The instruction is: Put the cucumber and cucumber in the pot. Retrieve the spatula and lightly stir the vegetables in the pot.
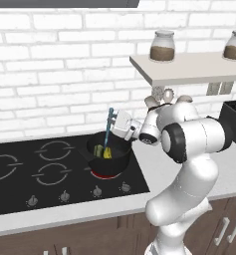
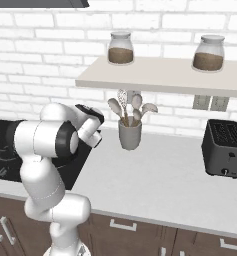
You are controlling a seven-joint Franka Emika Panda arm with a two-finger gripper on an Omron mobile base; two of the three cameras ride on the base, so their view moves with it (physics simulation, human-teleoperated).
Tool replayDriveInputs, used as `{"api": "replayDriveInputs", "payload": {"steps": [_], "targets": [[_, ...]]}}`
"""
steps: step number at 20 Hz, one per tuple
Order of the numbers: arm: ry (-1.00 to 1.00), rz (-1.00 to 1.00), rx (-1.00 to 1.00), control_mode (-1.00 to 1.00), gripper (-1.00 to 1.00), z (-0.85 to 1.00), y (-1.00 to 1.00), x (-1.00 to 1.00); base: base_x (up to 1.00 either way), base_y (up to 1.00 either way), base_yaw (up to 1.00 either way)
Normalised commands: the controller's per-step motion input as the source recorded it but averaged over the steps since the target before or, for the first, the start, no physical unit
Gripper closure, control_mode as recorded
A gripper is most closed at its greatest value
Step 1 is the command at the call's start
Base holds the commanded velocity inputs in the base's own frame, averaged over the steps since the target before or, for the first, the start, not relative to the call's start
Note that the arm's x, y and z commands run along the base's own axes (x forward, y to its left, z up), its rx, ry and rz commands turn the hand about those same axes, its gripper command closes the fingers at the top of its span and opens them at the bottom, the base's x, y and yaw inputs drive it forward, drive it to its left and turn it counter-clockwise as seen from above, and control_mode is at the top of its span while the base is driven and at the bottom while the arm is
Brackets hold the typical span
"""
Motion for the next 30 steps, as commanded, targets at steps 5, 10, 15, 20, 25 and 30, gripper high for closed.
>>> {"api": "replayDriveInputs", "payload": {"steps": [5,10,15,20,25,30], "targets": [[0.0,0.0,0.0,-1.0,1.0,-0.25,0.04,0.12,0.0,0.0,0.0],[0.0,0.02,-0.01,-1.0,1.0,-0.26,0.0,-0.07,0.0,0.0,0.0],[0.0,0.07,-0.09,-1.0,1.0,-0.46,0.15,-0.25,0.0,0.0,0.0],[0.06,0.1,-0.07,-1.0,1.0,-0.77,0.2,-0.08,0.0,0.0,0.0],[0.19,0.15,0.0,-1.0,1.0,-0.98,-0.01,-0.1,0.0,0.0,0.0],[0.15,0.2,0.09,-1.0,1.0,-1.0,-0.08,-0.12,0.0,0.0,0.0]]}}
